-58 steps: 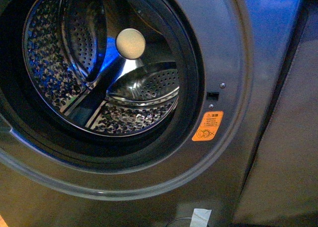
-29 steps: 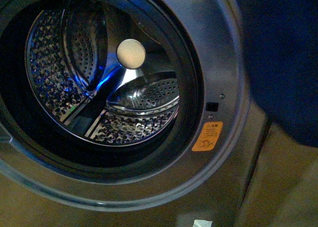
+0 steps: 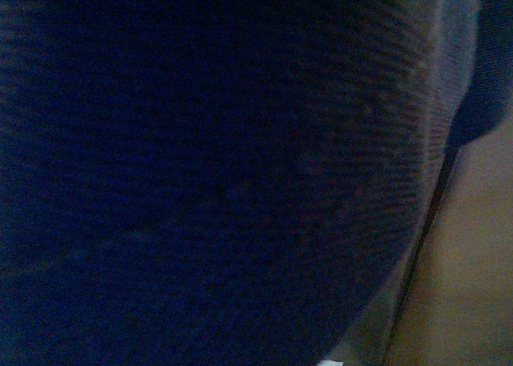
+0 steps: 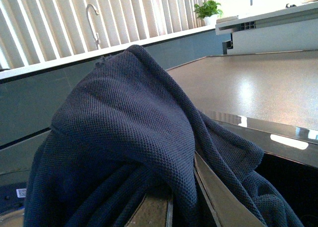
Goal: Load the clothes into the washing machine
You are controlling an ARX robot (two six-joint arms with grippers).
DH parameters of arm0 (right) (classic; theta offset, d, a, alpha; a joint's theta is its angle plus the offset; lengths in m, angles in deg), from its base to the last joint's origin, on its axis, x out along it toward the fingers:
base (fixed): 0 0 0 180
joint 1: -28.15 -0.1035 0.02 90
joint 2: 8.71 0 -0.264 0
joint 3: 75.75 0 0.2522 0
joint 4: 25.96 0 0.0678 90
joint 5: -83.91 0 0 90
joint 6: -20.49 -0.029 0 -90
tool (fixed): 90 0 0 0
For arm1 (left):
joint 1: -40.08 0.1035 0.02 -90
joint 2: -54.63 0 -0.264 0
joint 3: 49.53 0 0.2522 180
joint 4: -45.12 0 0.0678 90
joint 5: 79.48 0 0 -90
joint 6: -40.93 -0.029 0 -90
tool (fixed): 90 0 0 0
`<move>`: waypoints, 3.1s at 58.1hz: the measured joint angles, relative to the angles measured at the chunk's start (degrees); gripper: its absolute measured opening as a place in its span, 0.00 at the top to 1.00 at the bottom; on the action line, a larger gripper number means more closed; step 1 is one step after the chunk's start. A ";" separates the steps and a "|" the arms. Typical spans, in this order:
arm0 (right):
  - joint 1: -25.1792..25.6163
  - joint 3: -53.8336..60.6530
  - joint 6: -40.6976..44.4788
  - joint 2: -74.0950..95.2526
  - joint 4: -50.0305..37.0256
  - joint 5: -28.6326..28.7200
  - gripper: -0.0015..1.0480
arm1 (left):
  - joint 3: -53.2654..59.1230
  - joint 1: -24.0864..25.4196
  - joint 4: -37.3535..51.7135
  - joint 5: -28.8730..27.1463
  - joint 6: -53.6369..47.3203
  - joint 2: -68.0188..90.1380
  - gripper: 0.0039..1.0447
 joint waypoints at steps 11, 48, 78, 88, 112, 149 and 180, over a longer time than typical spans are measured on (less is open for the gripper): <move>0.07 -0.42 -1.01 0.00 -0.02 -0.15 0.94 | -0.02 -0.02 0.00 0.00 0.00 0.00 0.06; 0.04 -0.61 -1.14 0.00 0.00 -0.24 0.94 | -6.97 14.16 22.45 30.12 7.61 23.30 0.06; 0.04 -0.61 -1.16 0.00 0.00 -0.26 0.94 | -39.63 7.21 37.81 40.94 12.11 59.06 0.06; 0.04 -0.61 -1.16 0.00 0.00 -0.26 0.94 | -47.23 -0.85 39.32 41.92 13.51 64.24 0.06; 0.04 -0.61 -1.16 0.00 0.00 -0.26 0.94 | -52.00 -12.41 46.49 47.74 19.74 68.04 0.06; 0.07 -0.61 -1.14 0.00 0.00 -0.46 0.94 | -61.66 -28.87 27.61 15.28 7.17 74.51 0.06; 0.28 -0.63 -1.16 0.00 0.00 -0.83 0.94 | -68.04 -37.20 25.20 2.75 -0.37 78.99 0.06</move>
